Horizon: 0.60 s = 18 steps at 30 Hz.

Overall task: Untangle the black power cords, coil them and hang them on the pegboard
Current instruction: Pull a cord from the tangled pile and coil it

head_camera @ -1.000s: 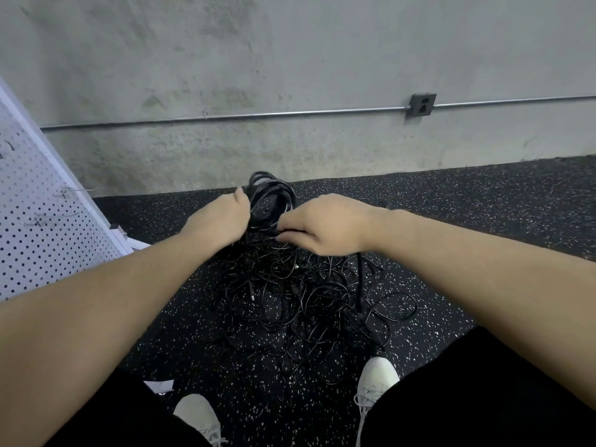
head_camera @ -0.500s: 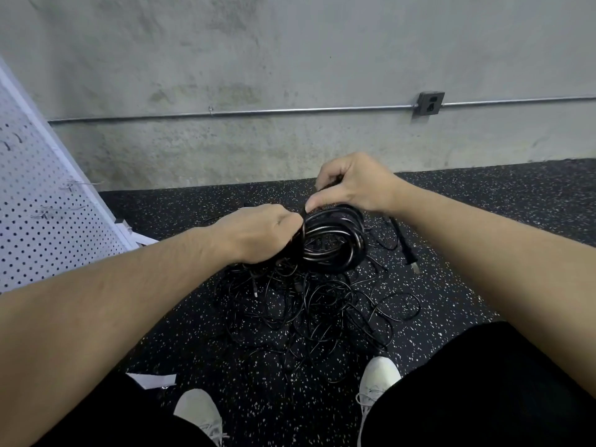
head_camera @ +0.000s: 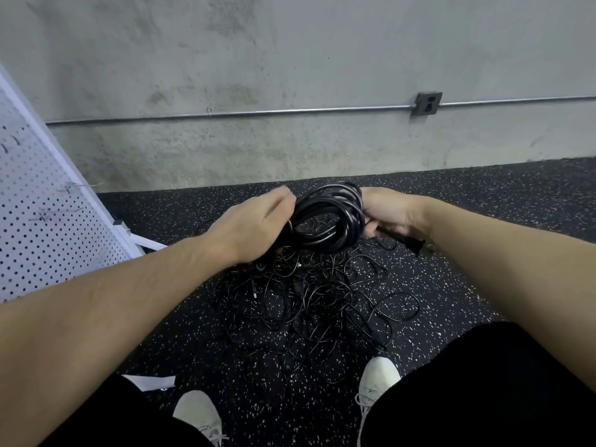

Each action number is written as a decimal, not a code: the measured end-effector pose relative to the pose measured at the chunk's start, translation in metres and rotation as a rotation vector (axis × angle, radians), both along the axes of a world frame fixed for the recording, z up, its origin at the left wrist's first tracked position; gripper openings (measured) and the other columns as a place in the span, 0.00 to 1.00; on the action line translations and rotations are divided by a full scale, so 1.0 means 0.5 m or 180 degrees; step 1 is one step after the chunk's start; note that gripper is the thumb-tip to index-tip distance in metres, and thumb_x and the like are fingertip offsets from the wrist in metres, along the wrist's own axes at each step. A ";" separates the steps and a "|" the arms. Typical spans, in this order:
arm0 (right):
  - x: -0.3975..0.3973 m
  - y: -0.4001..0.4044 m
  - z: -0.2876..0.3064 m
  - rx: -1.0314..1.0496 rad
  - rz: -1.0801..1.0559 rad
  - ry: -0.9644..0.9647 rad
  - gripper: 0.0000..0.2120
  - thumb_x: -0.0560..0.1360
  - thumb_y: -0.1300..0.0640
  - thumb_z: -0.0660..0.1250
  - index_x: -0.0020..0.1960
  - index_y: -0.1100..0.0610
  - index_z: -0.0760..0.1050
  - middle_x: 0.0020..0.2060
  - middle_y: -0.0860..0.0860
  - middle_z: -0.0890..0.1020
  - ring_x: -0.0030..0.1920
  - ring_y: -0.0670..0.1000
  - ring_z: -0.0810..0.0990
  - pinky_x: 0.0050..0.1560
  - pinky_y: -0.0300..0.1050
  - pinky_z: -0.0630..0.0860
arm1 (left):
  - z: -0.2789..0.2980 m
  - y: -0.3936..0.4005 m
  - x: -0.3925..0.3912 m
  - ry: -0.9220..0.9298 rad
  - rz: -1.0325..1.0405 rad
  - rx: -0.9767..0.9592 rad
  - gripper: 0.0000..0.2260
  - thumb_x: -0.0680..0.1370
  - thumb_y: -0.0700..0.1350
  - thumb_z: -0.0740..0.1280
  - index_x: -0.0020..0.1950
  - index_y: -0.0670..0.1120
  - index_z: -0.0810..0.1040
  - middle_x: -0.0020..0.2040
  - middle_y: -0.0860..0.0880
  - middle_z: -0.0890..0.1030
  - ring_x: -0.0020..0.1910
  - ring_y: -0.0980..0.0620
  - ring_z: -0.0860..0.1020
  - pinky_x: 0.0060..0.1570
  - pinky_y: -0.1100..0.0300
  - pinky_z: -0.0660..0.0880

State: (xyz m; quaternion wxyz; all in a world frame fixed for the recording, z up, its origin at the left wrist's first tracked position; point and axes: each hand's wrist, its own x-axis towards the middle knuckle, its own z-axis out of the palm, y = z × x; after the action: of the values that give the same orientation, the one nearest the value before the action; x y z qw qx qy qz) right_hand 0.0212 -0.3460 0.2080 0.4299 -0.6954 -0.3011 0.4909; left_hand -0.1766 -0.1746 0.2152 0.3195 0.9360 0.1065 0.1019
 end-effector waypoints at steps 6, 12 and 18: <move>-0.072 0.016 -0.011 -0.0239 0.0533 -0.1543 0.17 0.86 0.45 0.53 0.46 0.54 0.73 0.31 0.44 0.70 0.30 0.44 0.67 0.31 0.37 0.66 | 0.006 -0.006 0.031 -0.0511 0.0360 -0.1184 0.14 0.85 0.52 0.47 0.60 0.60 0.70 0.33 0.48 0.82 0.36 0.43 0.81 0.45 0.38 0.78; -0.107 0.037 0.020 -0.0104 0.1088 -0.3048 0.15 0.84 0.44 0.59 0.46 0.52 0.74 0.34 0.45 0.76 0.32 0.43 0.71 0.36 0.38 0.67 | -0.004 0.048 0.037 -0.0147 0.1400 -0.0761 0.23 0.74 0.57 0.45 0.46 0.47 0.76 0.40 0.43 0.83 0.44 0.41 0.81 0.57 0.44 0.77; -0.127 0.039 0.052 -0.0118 0.1494 -0.4101 0.12 0.84 0.43 0.58 0.48 0.48 0.73 0.33 0.41 0.73 0.34 0.45 0.72 0.41 0.44 0.68 | -0.014 0.070 0.034 0.0591 0.1615 0.0253 0.25 0.84 0.53 0.44 0.49 0.43 0.77 0.53 0.39 0.82 0.50 0.38 0.78 0.55 0.47 0.71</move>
State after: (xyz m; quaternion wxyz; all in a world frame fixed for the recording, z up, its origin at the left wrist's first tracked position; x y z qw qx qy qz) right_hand -0.0422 -0.3265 0.2341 0.0353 -0.7722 -0.6311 0.0646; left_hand -0.1593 -0.1397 0.2083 0.2356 0.8966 0.3624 0.0965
